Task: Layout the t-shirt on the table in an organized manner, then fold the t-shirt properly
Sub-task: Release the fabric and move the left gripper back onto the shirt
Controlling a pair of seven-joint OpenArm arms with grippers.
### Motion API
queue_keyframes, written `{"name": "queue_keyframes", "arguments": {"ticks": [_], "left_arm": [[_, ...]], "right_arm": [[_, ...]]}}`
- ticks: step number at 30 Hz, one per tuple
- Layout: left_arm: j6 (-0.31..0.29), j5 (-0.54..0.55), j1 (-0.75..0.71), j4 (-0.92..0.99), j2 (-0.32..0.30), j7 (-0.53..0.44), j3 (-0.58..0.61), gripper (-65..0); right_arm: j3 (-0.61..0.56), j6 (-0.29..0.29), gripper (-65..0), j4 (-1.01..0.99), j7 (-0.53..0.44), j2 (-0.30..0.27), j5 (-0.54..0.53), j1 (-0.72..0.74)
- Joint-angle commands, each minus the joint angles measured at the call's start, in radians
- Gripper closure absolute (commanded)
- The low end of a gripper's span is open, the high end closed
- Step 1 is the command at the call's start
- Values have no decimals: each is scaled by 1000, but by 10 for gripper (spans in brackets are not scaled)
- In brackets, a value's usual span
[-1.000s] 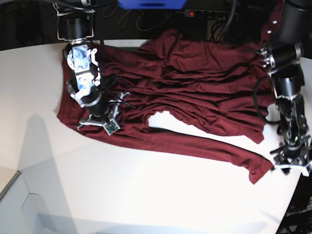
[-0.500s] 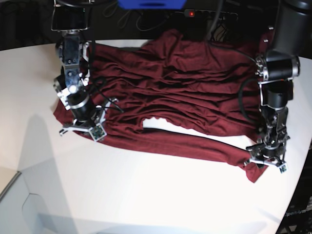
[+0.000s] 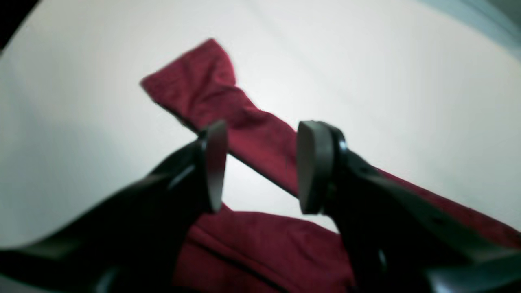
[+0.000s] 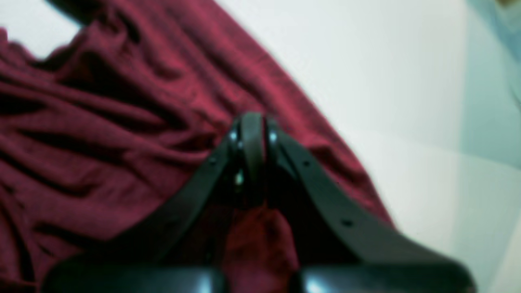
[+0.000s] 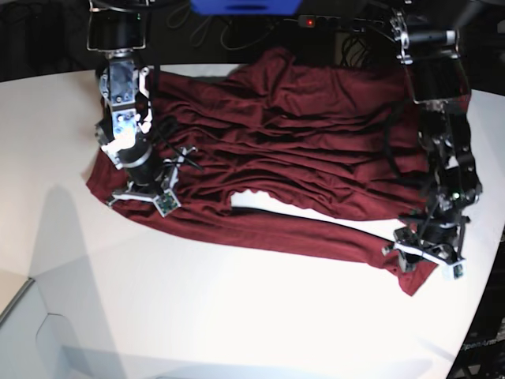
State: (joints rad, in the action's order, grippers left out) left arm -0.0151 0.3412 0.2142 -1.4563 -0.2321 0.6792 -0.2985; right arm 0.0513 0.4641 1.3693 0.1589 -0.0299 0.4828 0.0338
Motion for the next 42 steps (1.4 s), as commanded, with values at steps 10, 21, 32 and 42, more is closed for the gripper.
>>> {"name": "queue_keyframes", "arguments": {"ticks": [10, 21, 32, 42], "left_arm": [[11, -9, -80, 75, -29, -2, -34, -275], [11, -15, -46, 167, -11, 0, -32, -274], [11, -17, -115, 174, -88, -2, -34, -274], [11, -15, -146, 159, -160, -2, -38, -274]], "right_arm": [[0, -9, -19, -21, -37, -15, -9, 24], [0, -9, -19, -21, -37, -20, -9, 24], [-3, -9, -19, -21, -37, -20, -9, 38], [-1, -9, -19, -21, -37, -18, -9, 51]]}}
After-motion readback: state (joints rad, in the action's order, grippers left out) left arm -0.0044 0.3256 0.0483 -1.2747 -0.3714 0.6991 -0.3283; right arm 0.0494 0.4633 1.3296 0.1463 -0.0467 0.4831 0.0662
